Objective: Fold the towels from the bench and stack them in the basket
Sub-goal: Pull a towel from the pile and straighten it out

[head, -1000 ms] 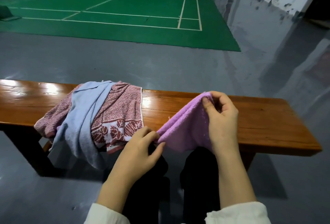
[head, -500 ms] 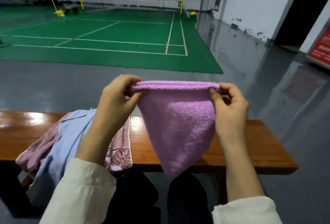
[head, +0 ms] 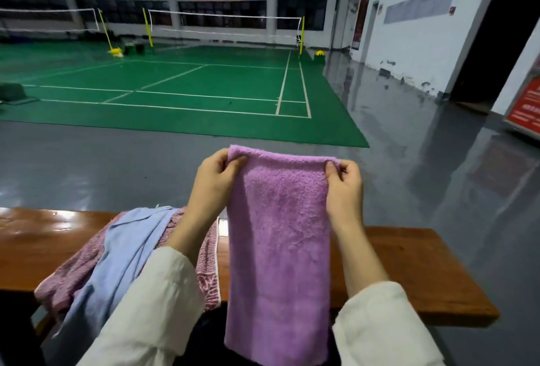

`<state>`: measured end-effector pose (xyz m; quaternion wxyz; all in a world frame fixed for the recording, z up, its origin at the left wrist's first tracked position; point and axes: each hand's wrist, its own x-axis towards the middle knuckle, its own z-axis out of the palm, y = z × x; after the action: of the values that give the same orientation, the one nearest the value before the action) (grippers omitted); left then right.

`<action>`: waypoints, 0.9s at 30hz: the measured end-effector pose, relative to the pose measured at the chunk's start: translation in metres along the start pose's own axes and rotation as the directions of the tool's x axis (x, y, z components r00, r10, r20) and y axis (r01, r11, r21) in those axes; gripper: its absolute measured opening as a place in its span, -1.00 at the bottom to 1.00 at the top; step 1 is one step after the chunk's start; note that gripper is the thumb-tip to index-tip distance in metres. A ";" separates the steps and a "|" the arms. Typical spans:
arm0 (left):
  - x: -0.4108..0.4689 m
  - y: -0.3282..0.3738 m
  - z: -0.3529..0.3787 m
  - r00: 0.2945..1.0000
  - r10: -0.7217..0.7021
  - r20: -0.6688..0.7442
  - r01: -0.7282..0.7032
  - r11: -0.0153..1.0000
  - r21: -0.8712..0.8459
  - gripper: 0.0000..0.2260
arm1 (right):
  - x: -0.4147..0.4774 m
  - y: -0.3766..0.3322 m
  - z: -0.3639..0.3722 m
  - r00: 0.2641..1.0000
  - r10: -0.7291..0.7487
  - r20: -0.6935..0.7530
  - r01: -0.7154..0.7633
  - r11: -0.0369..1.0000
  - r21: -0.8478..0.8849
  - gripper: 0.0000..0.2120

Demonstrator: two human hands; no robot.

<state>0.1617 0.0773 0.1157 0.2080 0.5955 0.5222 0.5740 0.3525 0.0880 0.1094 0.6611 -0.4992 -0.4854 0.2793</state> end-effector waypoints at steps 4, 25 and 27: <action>0.018 0.014 -0.003 0.994 0.089 -0.060 -0.090 0.996 -0.013 -0.85 | 0.018 -0.017 0.003 1.000 -0.028 0.003 0.028 0.999 0.029 -0.93; -0.136 -0.142 0.028 0.976 -0.209 0.060 0.187 0.948 0.258 -0.84 | -0.115 0.166 -0.026 0.956 0.294 -0.009 -0.294 0.953 -0.071 -0.95; -0.137 -0.146 0.033 0.966 -0.257 0.025 0.243 0.937 0.253 -0.91 | -0.113 0.172 -0.021 0.954 0.300 -0.015 -0.300 0.950 -0.083 -0.95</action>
<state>0.1632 0.0246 -0.0797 0.2183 0.5620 0.6548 0.4559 0.3492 0.0430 -0.0927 0.5900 -0.5951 -0.4145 0.3550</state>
